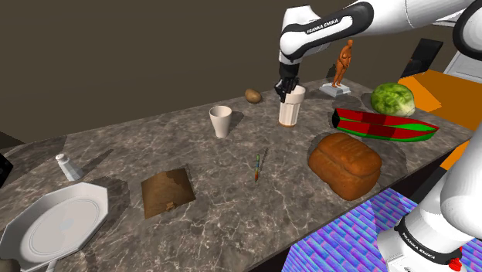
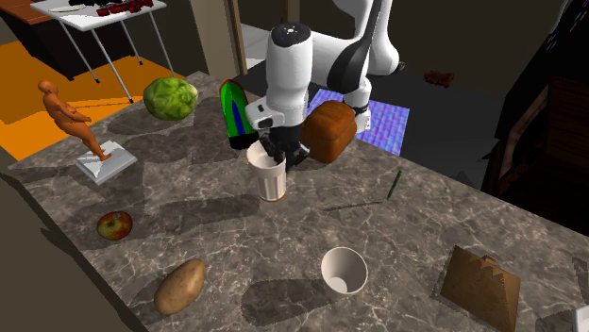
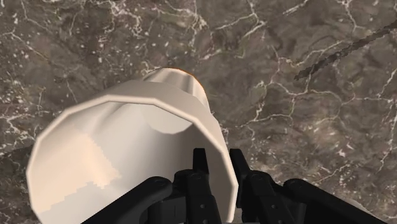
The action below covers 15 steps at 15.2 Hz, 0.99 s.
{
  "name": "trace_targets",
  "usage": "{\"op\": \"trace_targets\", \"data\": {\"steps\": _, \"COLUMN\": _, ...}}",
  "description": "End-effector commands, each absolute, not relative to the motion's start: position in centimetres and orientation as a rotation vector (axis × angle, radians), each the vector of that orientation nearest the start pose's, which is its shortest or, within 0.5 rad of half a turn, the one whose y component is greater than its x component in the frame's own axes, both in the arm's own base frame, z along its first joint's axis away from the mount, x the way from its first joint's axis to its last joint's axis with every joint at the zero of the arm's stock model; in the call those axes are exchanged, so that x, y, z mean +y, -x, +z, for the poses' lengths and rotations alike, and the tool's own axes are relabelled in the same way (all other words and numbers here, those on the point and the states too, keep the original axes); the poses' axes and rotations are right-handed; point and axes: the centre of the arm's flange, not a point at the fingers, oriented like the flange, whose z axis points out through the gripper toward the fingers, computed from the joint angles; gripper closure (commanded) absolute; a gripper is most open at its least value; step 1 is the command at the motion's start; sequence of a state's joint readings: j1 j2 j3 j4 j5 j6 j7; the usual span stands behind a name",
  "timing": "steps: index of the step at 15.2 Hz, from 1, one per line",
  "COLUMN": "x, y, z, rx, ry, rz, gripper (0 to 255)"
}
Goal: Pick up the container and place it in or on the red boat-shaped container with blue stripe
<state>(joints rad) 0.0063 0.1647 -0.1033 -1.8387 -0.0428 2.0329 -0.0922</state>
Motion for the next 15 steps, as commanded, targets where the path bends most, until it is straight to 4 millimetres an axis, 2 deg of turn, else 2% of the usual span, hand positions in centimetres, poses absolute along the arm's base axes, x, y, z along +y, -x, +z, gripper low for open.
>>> {"op": "trace_targets", "data": {"steps": 1, "x": -5.9, "y": -60.4, "z": 45.3, "rx": -0.025, "ry": 3.199, "rz": -0.040, "gripper": 255}}
{"op": "trace_targets", "data": {"steps": 15, "x": -5.9, "y": -60.4, "z": 52.7, "rx": -0.025, "ry": 3.199, "rz": -0.040, "gripper": 255}}
